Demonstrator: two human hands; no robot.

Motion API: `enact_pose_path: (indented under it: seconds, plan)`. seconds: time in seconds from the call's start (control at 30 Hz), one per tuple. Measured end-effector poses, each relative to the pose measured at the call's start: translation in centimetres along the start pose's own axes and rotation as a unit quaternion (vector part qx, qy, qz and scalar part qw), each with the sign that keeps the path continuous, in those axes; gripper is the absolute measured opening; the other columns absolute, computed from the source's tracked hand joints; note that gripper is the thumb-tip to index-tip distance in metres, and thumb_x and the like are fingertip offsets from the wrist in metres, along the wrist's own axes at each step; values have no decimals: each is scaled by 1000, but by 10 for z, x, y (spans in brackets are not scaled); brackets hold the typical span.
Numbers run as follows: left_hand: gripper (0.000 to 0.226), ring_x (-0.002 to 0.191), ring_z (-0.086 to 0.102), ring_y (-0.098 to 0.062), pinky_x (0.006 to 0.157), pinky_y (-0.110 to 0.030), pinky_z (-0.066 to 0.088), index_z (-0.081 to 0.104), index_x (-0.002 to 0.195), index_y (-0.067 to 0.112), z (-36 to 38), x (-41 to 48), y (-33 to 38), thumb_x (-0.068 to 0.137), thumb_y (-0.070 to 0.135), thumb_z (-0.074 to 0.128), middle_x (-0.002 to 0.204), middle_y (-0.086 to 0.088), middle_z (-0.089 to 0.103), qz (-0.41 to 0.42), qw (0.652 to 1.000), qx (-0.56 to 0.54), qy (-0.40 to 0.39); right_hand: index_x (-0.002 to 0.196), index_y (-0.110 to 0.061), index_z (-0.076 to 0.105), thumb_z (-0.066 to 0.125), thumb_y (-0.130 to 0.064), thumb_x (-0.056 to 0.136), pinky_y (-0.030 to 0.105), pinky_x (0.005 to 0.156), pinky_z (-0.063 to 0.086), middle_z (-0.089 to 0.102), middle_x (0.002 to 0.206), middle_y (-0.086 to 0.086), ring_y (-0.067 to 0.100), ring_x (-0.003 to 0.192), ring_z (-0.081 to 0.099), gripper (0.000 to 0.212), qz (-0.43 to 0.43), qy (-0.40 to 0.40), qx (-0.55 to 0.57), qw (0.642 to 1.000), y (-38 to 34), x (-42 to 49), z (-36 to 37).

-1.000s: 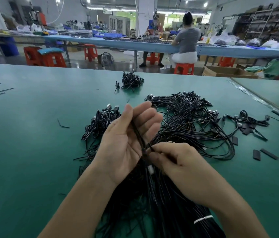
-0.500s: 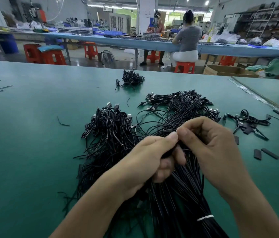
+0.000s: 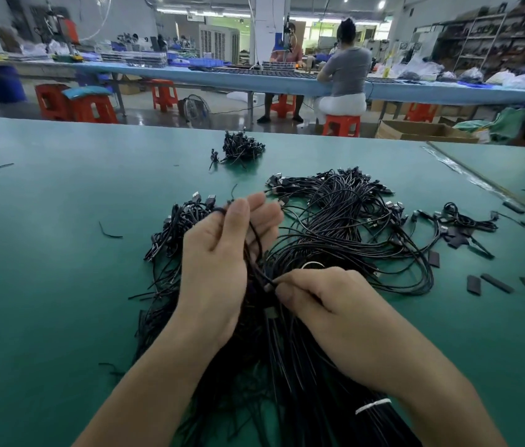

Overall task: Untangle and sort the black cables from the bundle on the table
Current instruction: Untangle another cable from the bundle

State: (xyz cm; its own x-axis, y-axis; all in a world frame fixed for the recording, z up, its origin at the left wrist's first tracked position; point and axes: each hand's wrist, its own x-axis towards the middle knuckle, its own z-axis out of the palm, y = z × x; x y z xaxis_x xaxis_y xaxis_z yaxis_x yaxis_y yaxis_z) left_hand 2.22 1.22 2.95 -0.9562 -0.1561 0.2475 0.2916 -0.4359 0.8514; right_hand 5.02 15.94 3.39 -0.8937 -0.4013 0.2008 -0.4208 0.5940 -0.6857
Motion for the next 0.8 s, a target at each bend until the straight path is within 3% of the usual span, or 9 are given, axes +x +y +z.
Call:
enact_pose_path:
  seconds: [0.1,0.17,0.27,0.37,0.47,0.53,0.63,0.8]
  plan:
    - [29,80,74,-8,70,-17,56,72,90,16,-2,-5,-6,105,20,47,82,4,78,16,965,256,-48,80,-17,67,60,-31,95,29,66,46,66,73,-4,10,68,60,21,-34,26,-28,999,-5,-1,-6]
    - [38,58,65,-2,58,-17,49,67,73,18,-2,-8,-7,105,20,47,62,10,70,-10,923,365,-120,77,-22,71,70,-27,88,17,66,46,68,74,-11,2,73,63,12,-40,72,-22,996,-3,-2,-13]
    - [52,44,51,-12,47,-20,43,59,60,18,6,-16,-4,107,29,41,47,4,56,-112,928,291,-202,73,-25,73,76,-21,84,12,67,47,71,68,-12,1,67,67,13,-48,87,52,994,4,-3,-27]
    - [58,37,34,-7,39,-14,29,57,55,24,10,-19,5,105,44,37,43,11,39,-187,937,183,-232,77,-26,72,77,-31,83,23,61,49,71,65,-8,11,61,65,9,-68,116,126,983,6,-2,-30]
    - [57,36,28,-1,37,-11,24,54,53,28,9,-19,15,95,63,38,44,13,39,-245,921,130,-275,83,-28,70,74,-37,85,34,61,48,65,70,2,24,63,56,10,-56,125,157,978,9,1,-26]
    - [56,36,27,-2,36,-12,24,53,51,28,6,-18,18,94,62,42,45,14,36,-259,917,108,-283,86,-24,69,73,-35,85,29,65,49,66,77,7,18,67,57,11,-61,91,197,974,9,1,-26]
    - [52,39,33,-7,39,-16,28,45,50,27,1,-16,16,95,53,45,45,11,31,-249,918,115,-287,87,-23,67,69,-28,84,23,72,52,69,81,1,7,74,63,6,-69,48,221,972,9,0,-27]
    - [48,46,49,-11,43,-17,37,42,53,24,-6,-16,15,95,48,43,45,5,36,-296,898,75,-318,86,-29,64,67,-34,85,51,77,57,68,81,7,33,79,66,6,-54,10,206,977,10,-3,-28]
